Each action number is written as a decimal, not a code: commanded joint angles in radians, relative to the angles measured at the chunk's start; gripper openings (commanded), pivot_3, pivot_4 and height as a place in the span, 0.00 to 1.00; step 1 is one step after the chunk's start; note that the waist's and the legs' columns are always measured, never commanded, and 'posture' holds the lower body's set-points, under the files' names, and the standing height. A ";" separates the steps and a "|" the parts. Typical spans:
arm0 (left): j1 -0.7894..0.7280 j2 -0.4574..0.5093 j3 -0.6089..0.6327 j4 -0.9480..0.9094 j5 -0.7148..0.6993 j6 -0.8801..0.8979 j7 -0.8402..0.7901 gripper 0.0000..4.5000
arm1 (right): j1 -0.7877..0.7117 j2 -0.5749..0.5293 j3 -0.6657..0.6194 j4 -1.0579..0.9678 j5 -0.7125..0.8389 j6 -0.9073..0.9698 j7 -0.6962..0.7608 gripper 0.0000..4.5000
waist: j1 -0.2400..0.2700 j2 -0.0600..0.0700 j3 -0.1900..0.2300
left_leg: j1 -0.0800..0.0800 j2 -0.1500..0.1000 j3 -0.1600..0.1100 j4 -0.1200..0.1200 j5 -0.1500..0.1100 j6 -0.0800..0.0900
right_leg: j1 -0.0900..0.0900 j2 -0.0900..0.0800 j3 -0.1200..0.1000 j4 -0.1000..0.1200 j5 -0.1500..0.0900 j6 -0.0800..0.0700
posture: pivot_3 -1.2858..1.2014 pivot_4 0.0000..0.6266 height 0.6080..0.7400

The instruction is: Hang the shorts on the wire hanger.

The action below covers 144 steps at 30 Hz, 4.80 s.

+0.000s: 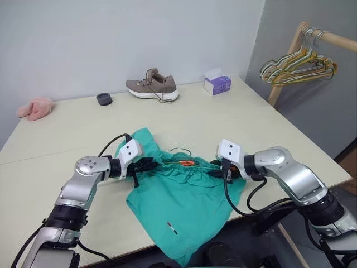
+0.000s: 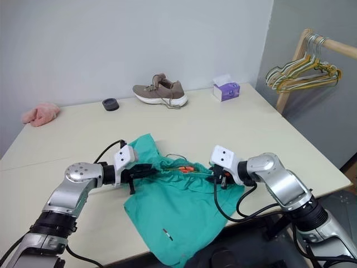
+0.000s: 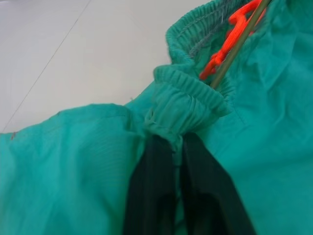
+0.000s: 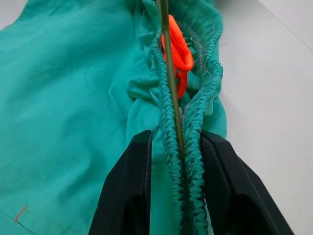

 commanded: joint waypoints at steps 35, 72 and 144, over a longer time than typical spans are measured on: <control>-0.012 0.013 0.045 -0.038 -0.015 0.020 0.023 0.00 | -0.028 0.056 0.042 0.219 -0.123 -0.127 0.096 0.01 | 0.001 -0.001 -0.001 | 0.000 0.000 -0.002 0.010 0.000 0.000 | 0.004 0.000 -0.001 0.001 0.001 0.002 | 0.40 0.00 1.00; -0.109 -0.039 0.064 -0.474 -0.397 0.541 0.053 0.55 | 0.336 -0.133 -0.712 -0.036 0.139 0.406 -0.142 0.00 | 0.015 0.000 0.000 | -0.003 -0.001 0.000 0.011 -0.002 0.002 | 0.003 0.000 0.000 -0.001 -0.001 0.007 | 0.35 0.00 1.00; -0.640 -0.654 -0.202 -0.082 -0.055 0.259 0.253 1.00 | -0.379 -0.458 -0.902 0.883 0.084 0.495 -0.592 0.34 | -0.205 0.013 0.000 | 0.018 -0.004 0.018 0.010 -0.015 0.016 | 0.036 -0.002 0.007 -0.023 -0.007 0.021 | 0.31 0.00 1.00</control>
